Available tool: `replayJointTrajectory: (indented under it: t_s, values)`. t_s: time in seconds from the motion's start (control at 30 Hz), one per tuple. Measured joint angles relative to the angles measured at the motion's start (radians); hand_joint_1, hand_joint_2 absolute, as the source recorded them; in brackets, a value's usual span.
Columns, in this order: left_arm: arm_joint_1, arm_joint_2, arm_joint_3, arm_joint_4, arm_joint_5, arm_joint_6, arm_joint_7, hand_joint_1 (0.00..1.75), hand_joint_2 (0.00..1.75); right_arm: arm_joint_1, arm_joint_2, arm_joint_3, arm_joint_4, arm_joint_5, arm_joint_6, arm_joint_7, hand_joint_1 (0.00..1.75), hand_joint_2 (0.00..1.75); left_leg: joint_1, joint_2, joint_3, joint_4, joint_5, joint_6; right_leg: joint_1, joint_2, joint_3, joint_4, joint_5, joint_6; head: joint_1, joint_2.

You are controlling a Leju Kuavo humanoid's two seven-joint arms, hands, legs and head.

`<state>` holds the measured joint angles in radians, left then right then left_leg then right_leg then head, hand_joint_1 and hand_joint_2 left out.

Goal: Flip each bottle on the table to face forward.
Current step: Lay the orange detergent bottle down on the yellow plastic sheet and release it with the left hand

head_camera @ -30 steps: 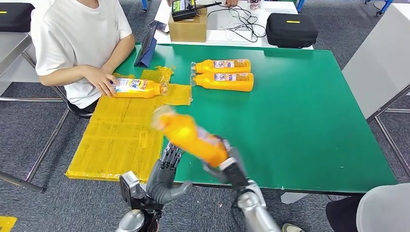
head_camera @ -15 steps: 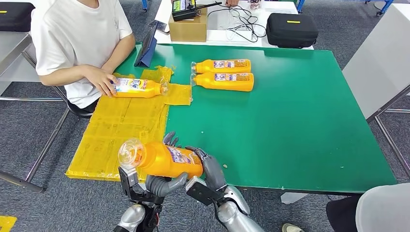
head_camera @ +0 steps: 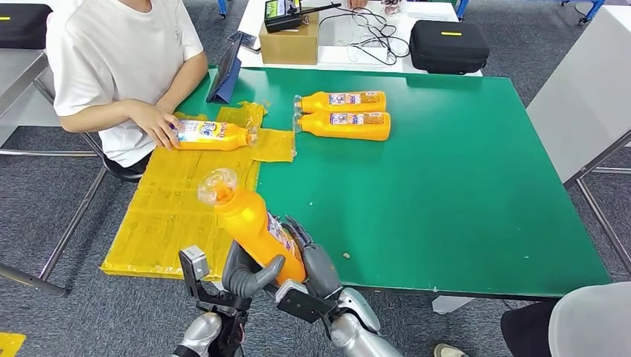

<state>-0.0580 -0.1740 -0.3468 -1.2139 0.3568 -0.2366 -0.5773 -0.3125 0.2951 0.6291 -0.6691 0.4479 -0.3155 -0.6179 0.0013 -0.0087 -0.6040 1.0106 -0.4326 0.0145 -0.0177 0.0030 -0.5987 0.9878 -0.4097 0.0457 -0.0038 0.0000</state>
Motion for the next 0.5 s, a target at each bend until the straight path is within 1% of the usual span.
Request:
replayJointTrajectory:
  t_s: [0.17,0.2,0.27,0.33,0.37,0.43,0.5]
  values:
    - [-0.008,0.0,0.015,0.0,0.088,-0.098,0.064,1.75,1.75,0.025,0.004,-0.002,-0.025,-0.018,-0.093,-0.046,0.0,0.0,0.0,0.0,0.0,0.0,0.0,0.0,0.0,0.0,0.0,0.0,0.0,0.0,0.0,0.0]
    - [-0.012,0.0,0.018,0.0,0.092,-0.106,0.077,1.75,1.75,0.031,0.004,-0.002,-0.033,-0.022,-0.111,-0.053,0.0,0.0,0.0,0.0,0.0,0.0,0.0,0.0,0.0,0.0,0.0,0.0,0.0,0.0,0.0,0.0]
    - [-0.022,0.0,0.023,0.001,0.078,-0.089,0.1,1.75,1.75,0.045,0.0,-0.006,-0.057,-0.036,-0.14,-0.065,0.0,0.0,0.0,0.0,0.0,0.0,0.0,0.0,0.0,0.0,0.0,0.0,0.0,0.0,0.0,0.0]
    - [-0.039,0.001,0.028,0.007,0.033,-0.028,0.123,1.75,1.75,0.062,-0.005,-0.012,-0.091,-0.045,-0.177,-0.07,0.0,0.0,0.0,0.0,0.0,0.0,0.0,0.0,0.0,0.0,0.0,0.0,0.0,0.0,0.0,0.0]
    - [-0.052,0.003,0.032,0.015,-0.005,0.023,0.141,1.75,1.75,0.072,-0.009,-0.016,-0.111,-0.046,-0.199,-0.071,0.0,0.0,0.0,0.0,0.0,0.0,0.0,0.0,0.0,0.0,0.0,0.0,0.0,0.0,0.0,0.0]
    - [-0.091,0.011,0.036,0.046,-0.107,0.15,0.183,1.75,1.75,0.091,-0.018,-0.023,-0.156,-0.042,-0.248,-0.071,0.0,0.0,0.0,0.0,0.0,0.0,0.0,0.0,0.0,0.0,0.0,0.0,0.0,0.0,0.0,0.0]
    - [-0.142,0.023,0.034,0.098,-0.245,0.287,0.205,1.75,1.75,0.108,-0.031,-0.031,-0.202,-0.03,-0.283,-0.07,0.0,0.0,0.0,-0.001,0.0,0.0,0.001,0.0,0.0,0.0,0.0,0.0,0.0,0.0,0.0,0.0]
